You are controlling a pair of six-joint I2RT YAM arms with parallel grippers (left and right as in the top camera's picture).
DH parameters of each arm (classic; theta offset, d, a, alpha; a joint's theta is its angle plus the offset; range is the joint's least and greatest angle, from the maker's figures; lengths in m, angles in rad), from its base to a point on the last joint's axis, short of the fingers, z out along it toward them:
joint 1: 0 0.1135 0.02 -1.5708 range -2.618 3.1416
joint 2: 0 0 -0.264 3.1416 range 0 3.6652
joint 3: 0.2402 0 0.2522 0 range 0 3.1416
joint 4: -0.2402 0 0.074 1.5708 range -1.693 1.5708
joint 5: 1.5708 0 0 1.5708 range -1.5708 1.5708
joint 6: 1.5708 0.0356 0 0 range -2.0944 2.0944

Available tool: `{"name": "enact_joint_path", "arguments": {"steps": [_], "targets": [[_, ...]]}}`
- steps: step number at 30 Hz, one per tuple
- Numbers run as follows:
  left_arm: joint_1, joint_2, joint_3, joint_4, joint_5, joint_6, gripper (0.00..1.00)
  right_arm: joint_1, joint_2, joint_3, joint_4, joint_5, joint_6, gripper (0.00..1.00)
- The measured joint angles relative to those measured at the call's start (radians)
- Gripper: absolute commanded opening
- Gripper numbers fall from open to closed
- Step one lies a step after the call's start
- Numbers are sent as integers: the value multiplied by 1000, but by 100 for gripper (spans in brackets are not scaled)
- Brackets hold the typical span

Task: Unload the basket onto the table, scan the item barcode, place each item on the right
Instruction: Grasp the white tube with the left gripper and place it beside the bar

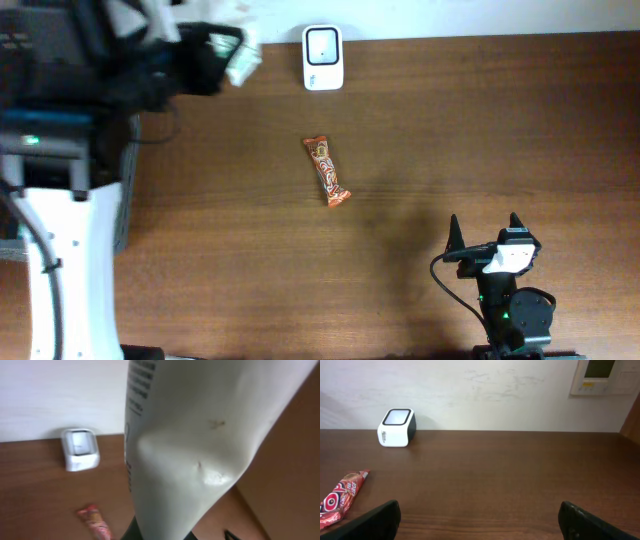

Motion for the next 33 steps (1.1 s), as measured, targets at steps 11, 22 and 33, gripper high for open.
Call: {"name": "enact_joint_path", "arguments": {"steps": [11, 22, 33], "targets": [[-365, 333, 0, -46, -78, 21, 0, 0, 0, 0, 0, 0, 0, 99], [-517, 656, 0, -200, -471, -523, 0, 0, 0, 0, 0, 0, 0, 99], [-606, 798, 5, -75, -480, -624, 45, 0, 0, 0, 0, 0, 0, 99]]}}
